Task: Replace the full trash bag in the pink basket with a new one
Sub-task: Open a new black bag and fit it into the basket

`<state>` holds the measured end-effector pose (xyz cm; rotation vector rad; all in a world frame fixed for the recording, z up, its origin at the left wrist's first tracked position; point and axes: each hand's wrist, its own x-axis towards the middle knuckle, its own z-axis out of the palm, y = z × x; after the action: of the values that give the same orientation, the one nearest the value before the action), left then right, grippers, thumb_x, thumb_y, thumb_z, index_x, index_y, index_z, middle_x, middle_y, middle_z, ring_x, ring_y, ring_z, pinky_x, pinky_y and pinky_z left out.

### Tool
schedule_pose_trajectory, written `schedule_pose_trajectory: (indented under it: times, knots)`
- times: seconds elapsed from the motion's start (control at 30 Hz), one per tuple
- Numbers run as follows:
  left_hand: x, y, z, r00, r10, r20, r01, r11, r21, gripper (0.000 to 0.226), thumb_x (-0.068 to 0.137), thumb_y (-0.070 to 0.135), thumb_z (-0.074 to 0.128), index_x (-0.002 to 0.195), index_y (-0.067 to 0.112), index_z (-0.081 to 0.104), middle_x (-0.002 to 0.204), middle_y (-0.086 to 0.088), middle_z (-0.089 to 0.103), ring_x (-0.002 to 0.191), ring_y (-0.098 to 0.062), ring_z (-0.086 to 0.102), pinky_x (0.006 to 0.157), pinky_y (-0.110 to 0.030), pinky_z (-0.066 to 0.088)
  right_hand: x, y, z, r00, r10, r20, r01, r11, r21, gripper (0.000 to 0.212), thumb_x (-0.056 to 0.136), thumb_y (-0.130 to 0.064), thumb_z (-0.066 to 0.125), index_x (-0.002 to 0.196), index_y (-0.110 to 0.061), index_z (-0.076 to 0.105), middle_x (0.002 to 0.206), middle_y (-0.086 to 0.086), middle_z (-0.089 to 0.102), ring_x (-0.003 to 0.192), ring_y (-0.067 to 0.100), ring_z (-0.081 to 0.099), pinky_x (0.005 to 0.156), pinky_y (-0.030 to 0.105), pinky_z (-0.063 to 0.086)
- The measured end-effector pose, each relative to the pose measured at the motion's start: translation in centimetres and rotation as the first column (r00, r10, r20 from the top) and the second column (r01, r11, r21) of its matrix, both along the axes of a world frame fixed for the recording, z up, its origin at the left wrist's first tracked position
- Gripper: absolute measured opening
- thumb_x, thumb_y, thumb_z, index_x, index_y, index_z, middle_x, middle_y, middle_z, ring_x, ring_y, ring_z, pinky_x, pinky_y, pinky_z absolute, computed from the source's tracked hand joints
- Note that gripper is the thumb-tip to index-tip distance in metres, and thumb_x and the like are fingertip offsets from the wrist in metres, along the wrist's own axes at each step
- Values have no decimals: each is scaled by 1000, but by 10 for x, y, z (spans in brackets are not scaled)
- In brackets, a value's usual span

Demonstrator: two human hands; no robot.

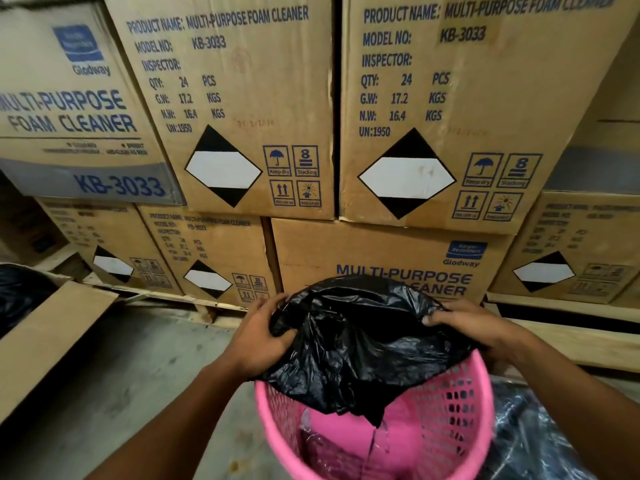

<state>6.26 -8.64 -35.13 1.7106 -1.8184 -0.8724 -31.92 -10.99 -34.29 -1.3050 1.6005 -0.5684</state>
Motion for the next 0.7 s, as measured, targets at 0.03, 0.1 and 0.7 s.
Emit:
schedule_pose_trajectory:
  times: [0.03, 0.1, 0.7]
  knots:
    - [3, 7, 1, 1000, 2, 7, -2, 1000, -20, 79, 77, 45, 64, 150, 31, 37, 140, 1, 39, 128, -20, 44, 113, -40, 39, -3, 9, -2, 997, -7, 78, 6, 1000, 15, 19, 79, -18, 76, 98, -13, 78, 97, 5, 80, 88, 18, 76, 80, 30, 55]
    - [8, 21, 3, 999, -14, 29, 15, 998, -57, 82, 79, 44, 66, 152, 30, 33, 145, 1, 35, 131, -21, 44, 113, -44, 42, -7, 26, -8, 987, -38, 154, 32, 999, 42, 38, 81, -20, 76, 119, -16, 70, 115, 5, 76, 105, 26, 71, 100, 41, 51]
    - [11, 135, 33, 886, -242, 395, 330, 928, -171, 72, 69, 95, 43, 97, 34, 69, 116, 12, 64, 124, -4, 49, 99, -29, 44, 8, 159, 33, 704, 197, -682, -567, 734, -373, 35, 77, -69, 53, 90, -36, 57, 99, -19, 50, 97, -3, 47, 84, 27, 47]
